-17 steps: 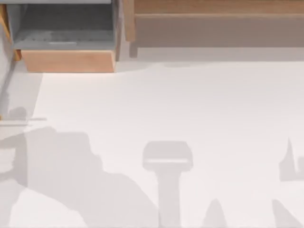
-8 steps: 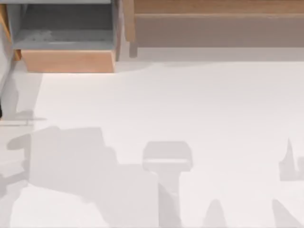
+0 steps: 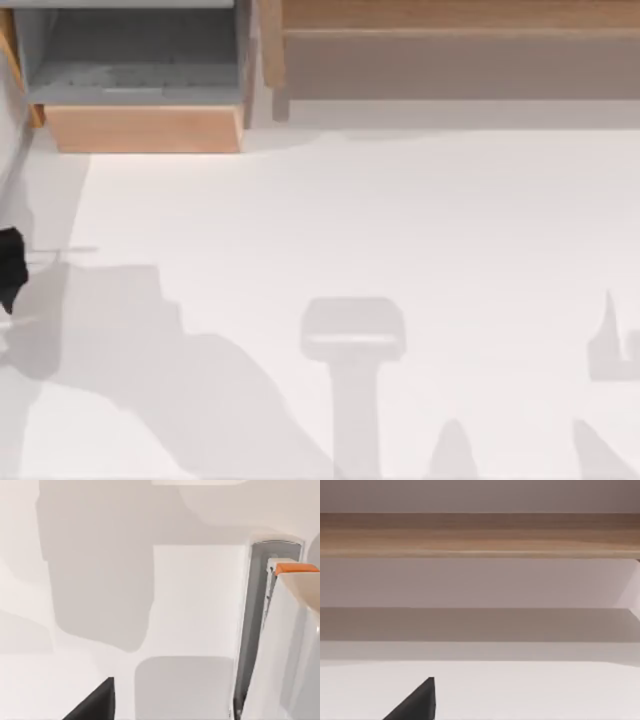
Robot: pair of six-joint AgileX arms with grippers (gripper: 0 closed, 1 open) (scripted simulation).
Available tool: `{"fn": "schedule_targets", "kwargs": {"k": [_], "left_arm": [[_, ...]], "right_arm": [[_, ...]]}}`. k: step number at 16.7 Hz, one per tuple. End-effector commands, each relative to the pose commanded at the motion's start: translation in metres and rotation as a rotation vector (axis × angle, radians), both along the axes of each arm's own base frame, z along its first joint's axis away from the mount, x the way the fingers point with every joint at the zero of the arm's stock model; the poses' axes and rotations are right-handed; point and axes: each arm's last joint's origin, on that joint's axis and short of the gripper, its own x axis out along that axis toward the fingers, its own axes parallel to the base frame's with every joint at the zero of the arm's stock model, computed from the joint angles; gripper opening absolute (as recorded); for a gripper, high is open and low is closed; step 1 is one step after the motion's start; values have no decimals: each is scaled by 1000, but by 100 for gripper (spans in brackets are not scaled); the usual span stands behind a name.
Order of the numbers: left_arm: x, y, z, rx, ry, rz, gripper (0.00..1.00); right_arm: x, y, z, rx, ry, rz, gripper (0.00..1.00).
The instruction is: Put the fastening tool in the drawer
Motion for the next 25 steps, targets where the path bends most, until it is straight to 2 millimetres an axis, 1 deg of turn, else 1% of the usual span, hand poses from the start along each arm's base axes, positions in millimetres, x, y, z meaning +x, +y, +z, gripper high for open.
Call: {"fn": "schedule_targets", "kwargs": {"k": [2,6,19,20,25], "left_arm": [[-2,0,-10,-2,8,0,100],[-2,0,-11,-2,8,0,100],[-2,0,-11,-2,8,0,2],[-2,0,-11,-2,8,0,0],[-2,0,-11,-2,8,0,0]], "right_arm": [[0,0,0,0,0,0,100],[0,0,0,0,0,0,100],[0,0,0,0,0,0,100],[0,0,0,0,0,0,100],[0,0,0,0,0,0,100]]}}
